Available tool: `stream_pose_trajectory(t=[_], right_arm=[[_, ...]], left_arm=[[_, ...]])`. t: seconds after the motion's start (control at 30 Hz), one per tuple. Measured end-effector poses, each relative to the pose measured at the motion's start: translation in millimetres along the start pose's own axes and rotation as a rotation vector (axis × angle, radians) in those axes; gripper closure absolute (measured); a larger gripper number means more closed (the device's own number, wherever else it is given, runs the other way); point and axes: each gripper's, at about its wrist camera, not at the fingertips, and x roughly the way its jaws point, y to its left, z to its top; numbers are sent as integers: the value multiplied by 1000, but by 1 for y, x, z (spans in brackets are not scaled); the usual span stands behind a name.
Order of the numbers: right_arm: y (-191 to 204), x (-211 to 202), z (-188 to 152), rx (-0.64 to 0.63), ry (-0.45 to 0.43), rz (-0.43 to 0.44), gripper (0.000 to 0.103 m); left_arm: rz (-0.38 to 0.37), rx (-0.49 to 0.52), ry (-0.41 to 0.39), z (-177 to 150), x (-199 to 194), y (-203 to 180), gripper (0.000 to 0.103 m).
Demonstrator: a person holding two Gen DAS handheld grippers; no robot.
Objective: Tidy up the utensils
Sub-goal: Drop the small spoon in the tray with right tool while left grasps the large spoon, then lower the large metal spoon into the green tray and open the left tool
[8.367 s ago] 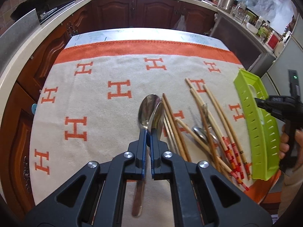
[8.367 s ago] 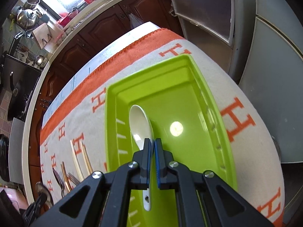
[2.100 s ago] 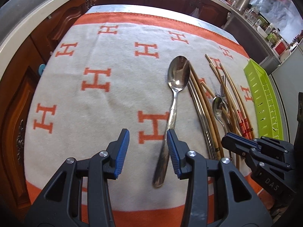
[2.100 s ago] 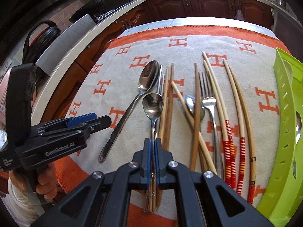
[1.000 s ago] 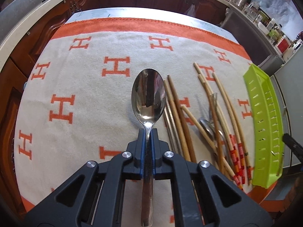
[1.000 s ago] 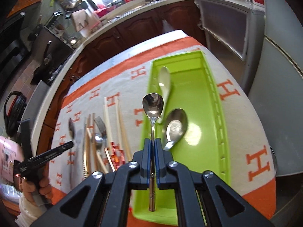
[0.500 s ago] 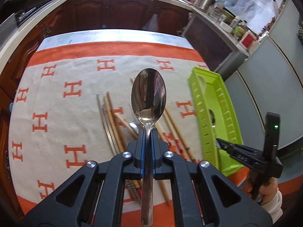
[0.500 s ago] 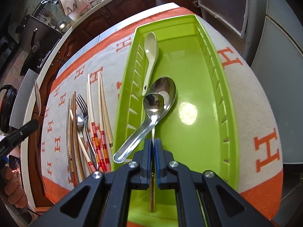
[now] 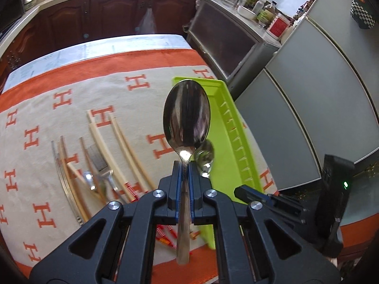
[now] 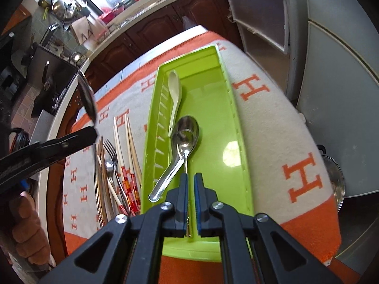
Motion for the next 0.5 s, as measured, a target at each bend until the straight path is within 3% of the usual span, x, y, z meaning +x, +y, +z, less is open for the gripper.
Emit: stream_pose_trajectory(t=[0.2,0.5], right_arm=[[-12,-22,7,38,-80,-11,98],[-27,-18,10,73,-84,0,98]], left_arm=[[48,48,19,20,44,-33,100],[74,50,91,41,108,-50,103]])
